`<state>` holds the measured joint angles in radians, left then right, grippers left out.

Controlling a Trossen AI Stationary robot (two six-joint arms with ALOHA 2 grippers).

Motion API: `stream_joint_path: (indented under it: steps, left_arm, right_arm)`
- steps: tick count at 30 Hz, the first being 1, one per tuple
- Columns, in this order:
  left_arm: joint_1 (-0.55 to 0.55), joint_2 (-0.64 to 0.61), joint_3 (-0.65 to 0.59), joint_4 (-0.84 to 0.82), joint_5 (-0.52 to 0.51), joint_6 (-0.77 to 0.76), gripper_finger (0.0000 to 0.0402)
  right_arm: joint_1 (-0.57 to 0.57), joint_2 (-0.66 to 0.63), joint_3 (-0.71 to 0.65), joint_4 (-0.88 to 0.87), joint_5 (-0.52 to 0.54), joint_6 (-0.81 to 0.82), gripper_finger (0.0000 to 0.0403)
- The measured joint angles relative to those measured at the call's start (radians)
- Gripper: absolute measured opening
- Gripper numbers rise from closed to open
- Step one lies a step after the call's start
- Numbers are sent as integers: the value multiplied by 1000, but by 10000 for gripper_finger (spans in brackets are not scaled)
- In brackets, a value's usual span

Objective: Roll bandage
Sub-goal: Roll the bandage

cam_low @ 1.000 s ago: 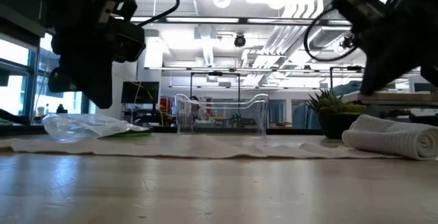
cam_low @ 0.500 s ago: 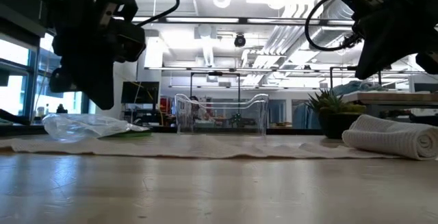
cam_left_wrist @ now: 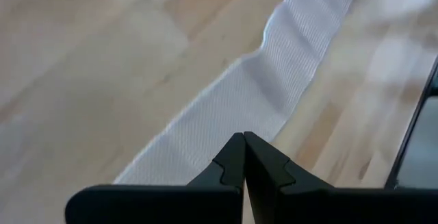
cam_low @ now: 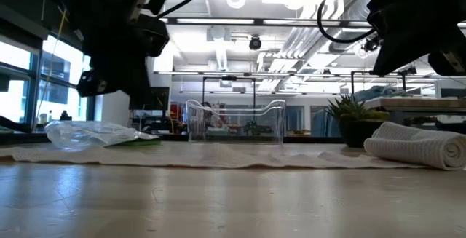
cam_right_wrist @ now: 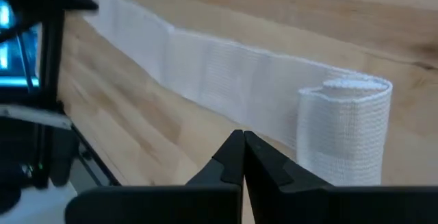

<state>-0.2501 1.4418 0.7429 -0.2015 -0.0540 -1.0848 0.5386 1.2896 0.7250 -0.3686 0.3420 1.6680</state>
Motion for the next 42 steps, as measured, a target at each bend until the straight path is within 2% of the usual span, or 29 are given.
stream_joint_path:
  steps: [2, 5, 9, 13, 19, 24, 31, 38, 42]
  left_arm:
    - [22, 0, 0, 39, 0, 20, 0]
    - [56, 0, 0, 100, 0, 66, 0]
    - [101, 33, 32, 101, -2, 128, 0]
    - [138, 157, 144, 101, 43, 206, 0]
    - [137, 418, 415, 93, 124, 370, 0]
    - [99, 572, 583, 96, 147, 430, 0]
    - [40, 682, 643, 100, 127, 352, 0]
    - [0, 706, 644, 99, 81, 328, 0]
    - [-4, 705, 645, 102, 70, 328, 0]
  right_arm:
    - [0, 0, 0, -1, -58, -53, 0]
    - [6, 0, 0, -11, -219, -145, 0]
    - [40, 14, 2, -51, -409, -251, 0]
    - [60, 72, -19, -112, -472, -255, 0]
    - [36, 144, -36, -7, -454, -236, 0]
    - [32, 171, -36, 25, -378, -142, 0]
    - [66, 204, -36, 39, -311, -16, 0]
    - [97, 204, -36, 38, -191, 109, 0]
    - [96, 204, -36, 46, -174, 142, 0]
